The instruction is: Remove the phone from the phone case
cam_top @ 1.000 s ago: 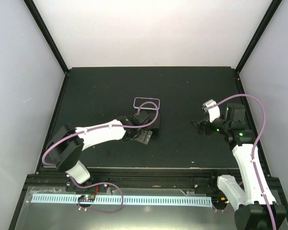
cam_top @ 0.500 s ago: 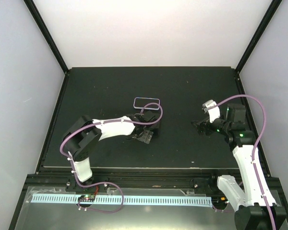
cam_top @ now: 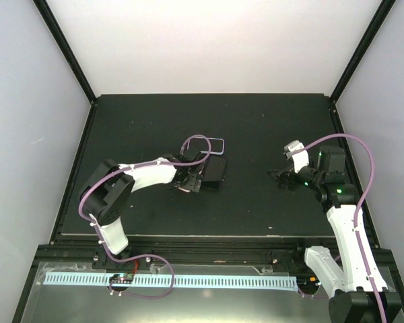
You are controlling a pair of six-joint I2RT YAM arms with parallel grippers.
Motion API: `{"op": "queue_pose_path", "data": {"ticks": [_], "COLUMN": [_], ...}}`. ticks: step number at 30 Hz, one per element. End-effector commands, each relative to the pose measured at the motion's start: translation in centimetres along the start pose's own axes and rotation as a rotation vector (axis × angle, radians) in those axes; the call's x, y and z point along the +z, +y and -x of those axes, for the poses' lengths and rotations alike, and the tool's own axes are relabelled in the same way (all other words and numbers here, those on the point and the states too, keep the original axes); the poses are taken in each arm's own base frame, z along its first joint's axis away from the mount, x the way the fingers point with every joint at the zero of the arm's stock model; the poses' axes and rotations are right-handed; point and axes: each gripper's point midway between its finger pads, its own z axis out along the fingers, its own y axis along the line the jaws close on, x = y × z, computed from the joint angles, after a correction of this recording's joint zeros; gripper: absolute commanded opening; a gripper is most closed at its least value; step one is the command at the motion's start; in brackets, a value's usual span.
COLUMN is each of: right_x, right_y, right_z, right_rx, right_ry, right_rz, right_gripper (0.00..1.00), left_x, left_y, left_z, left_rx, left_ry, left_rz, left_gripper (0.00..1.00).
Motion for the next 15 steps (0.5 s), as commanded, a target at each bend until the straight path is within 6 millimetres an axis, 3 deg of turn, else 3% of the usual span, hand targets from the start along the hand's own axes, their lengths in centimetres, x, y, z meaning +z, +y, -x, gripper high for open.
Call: {"op": "queue_pose_path", "data": {"ticks": [1, 4, 6, 15], "right_x": [0.3, 0.6, 0.7, 1.9], "right_y": [0.5, 0.5, 0.5, -0.5], "right_z": [-0.3, -0.5, -0.7, -1.2], "right_rx": [-0.009, 0.0, 0.0, 0.019], "right_ry": [0.003, 0.015, 0.02, 0.108], "right_rz": [0.032, 0.042, 0.043, 0.034], "right_gripper": [0.91, 0.91, 0.91, 0.91], "left_x": [0.0, -1.1, -3.3, -16.2], "left_y": [1.1, 1.2, 0.6, 1.6], "left_z": [0.3, 0.7, 1.1, 2.3], "left_rx": [-0.019, -0.039, -0.045, 0.005], "left_ry": [-0.016, -0.044, -0.081, -0.302], "left_rz": [0.001, -0.013, -0.065, -0.24], "left_gripper": [0.99, 0.99, 0.99, 0.99]}}
